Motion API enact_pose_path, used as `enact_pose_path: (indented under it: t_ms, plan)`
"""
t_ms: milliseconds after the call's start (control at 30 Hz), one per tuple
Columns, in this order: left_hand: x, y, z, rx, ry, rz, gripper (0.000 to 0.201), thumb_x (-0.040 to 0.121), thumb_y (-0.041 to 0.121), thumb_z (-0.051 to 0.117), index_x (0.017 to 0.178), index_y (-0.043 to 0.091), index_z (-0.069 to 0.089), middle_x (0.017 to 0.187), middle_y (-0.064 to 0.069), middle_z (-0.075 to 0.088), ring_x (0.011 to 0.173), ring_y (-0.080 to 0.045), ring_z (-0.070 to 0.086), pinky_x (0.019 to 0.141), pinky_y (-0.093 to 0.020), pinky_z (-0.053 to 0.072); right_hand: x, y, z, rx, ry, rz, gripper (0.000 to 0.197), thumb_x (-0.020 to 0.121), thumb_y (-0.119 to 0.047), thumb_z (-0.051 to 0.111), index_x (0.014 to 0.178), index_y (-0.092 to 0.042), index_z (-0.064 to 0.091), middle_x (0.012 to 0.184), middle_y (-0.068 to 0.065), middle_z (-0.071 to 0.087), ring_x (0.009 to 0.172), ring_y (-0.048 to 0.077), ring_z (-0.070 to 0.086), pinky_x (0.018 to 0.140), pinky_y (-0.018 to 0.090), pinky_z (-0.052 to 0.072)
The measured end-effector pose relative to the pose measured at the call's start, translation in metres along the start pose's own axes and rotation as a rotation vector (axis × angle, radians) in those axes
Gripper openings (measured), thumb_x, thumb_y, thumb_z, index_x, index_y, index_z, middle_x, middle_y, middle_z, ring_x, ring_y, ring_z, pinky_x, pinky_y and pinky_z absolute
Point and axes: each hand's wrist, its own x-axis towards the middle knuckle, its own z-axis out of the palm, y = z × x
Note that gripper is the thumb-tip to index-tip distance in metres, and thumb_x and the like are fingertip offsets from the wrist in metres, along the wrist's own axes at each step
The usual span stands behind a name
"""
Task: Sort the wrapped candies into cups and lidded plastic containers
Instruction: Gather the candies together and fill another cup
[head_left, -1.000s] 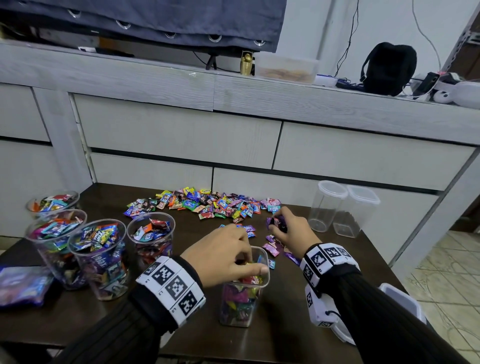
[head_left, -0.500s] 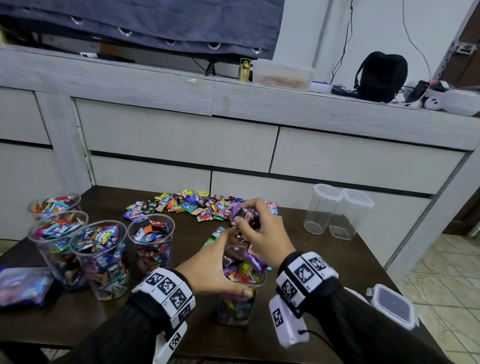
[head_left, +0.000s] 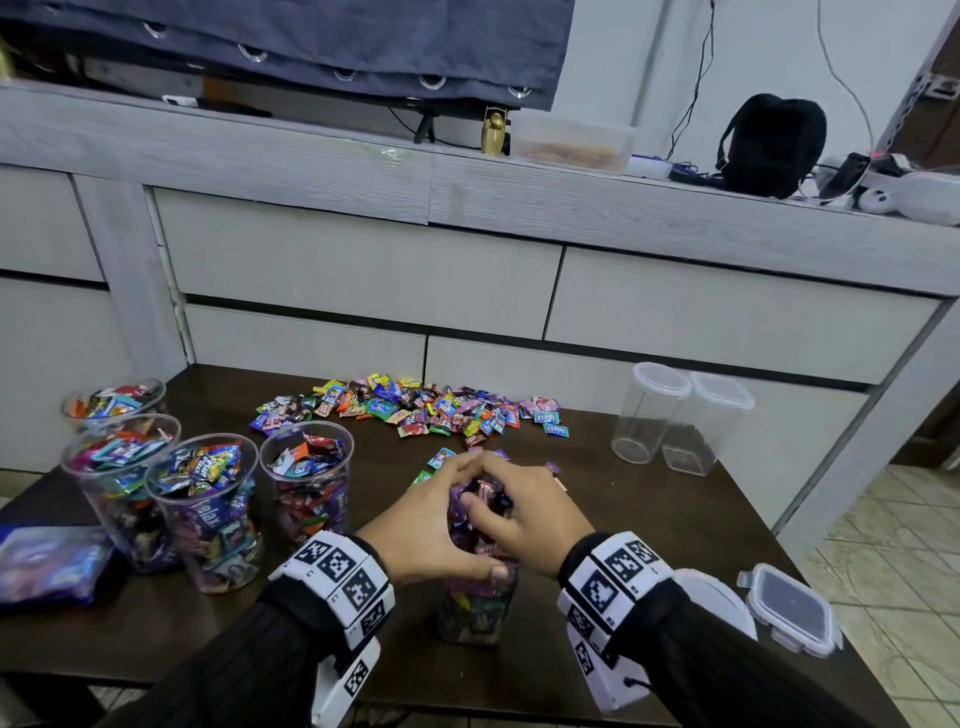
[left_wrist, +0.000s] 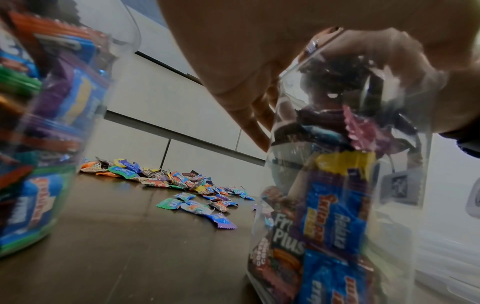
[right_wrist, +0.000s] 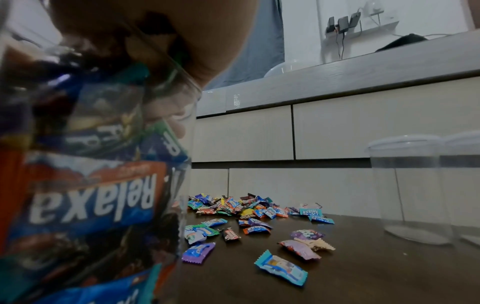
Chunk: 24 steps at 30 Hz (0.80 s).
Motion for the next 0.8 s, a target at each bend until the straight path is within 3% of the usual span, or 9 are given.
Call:
enact_pose_path:
  t_ms: [100, 200, 333, 400, 500, 667, 800]
  plan:
    - [0.0, -0.001, 0.0, -0.003, -0.002, -0.005, 0.117, 0.06, 0.035, 0.092, 0.151, 0.03, 0.017, 0.122, 0.029, 0.044, 0.103, 0.037, 0.032, 0.088, 0.008, 0.026, 0.0, -0.003, 0.0, -0.074, -0.041, -0.027, 0.02, 0.084, -0.037, 0.05, 0.096, -0.025, 0.059, 0.079, -0.006, 0.065, 0.068, 0.013, 0.055, 0.065, 0.037, 0.048]
    - [0.001, -0.001, 0.0, -0.01, 0.001, 0.004, 0.114, 0.06, 0.034, 0.092, 0.147, 0.033, 0.02, 0.119, 0.034, 0.044, 0.102, 0.037, 0.036, 0.087, 0.007, 0.028, 0.002, -0.005, -0.001, -0.062, -0.07, -0.047, 0.02, 0.082, -0.035, 0.052, 0.094, -0.023, 0.061, 0.089, -0.003, 0.065, 0.08, 0.017, 0.059, 0.071, 0.038, 0.049]
    - [0.0, 0.0, 0.001, -0.053, 0.014, 0.038, 0.106, 0.058, 0.033, 0.093, 0.136, 0.042, 0.021, 0.119, 0.031, 0.051, 0.11, 0.027, 0.045, 0.09, 0.002, 0.034, 0.002, -0.001, -0.004, 0.001, -0.038, -0.105, 0.017, 0.077, -0.025, 0.067, 0.091, -0.016, 0.066, 0.1, -0.003, 0.065, 0.092, 0.011, 0.059, 0.08, 0.026, 0.048]
    - [-0.001, 0.0, 0.002, -0.076, 0.028, 0.053, 0.101, 0.056, 0.038, 0.092, 0.132, 0.044, 0.026, 0.124, 0.026, 0.055, 0.116, 0.019, 0.049, 0.097, -0.006, 0.038, 0.003, -0.001, -0.006, 0.041, -0.029, -0.099, 0.023, 0.074, -0.028, 0.073, 0.094, -0.018, 0.066, 0.097, -0.007, 0.067, 0.089, 0.005, 0.059, 0.078, 0.019, 0.045]
    - [-0.004, -0.001, 0.004, -0.098, 0.052, 0.074, 0.093, 0.056, 0.043, 0.09, 0.128, 0.048, 0.031, 0.123, 0.024, 0.058, 0.116, 0.014, 0.052, 0.095, -0.008, 0.04, 0.003, 0.0, -0.007, 0.1, -0.001, -0.081, 0.031, 0.07, -0.034, 0.08, 0.094, -0.02, 0.067, 0.093, -0.009, 0.069, 0.086, 0.0, 0.061, 0.078, 0.015, 0.046]
    - [-0.007, -0.006, 0.009, -0.166, 0.087, 0.091, 0.092, 0.06, 0.027, 0.094, 0.132, 0.034, 0.037, 0.122, 0.016, 0.062, 0.115, 0.009, 0.056, 0.093, -0.008, 0.042, -0.001, 0.002, -0.002, 0.246, 0.083, -0.058, 0.01, 0.08, -0.019, 0.072, 0.09, -0.016, 0.07, 0.087, -0.007, 0.072, 0.082, -0.001, 0.065, 0.078, 0.017, 0.05]
    - [-0.007, -0.006, 0.008, -0.165, 0.085, 0.09, 0.092, 0.059, 0.026, 0.094, 0.134, 0.026, 0.04, 0.122, 0.013, 0.062, 0.114, 0.008, 0.056, 0.093, -0.01, 0.043, 0.0, 0.0, -0.011, 0.285, 0.112, -0.027, 0.013, 0.08, -0.006, 0.066, 0.092, -0.011, 0.07, 0.09, -0.001, 0.072, 0.087, 0.01, 0.067, 0.081, 0.029, 0.053]
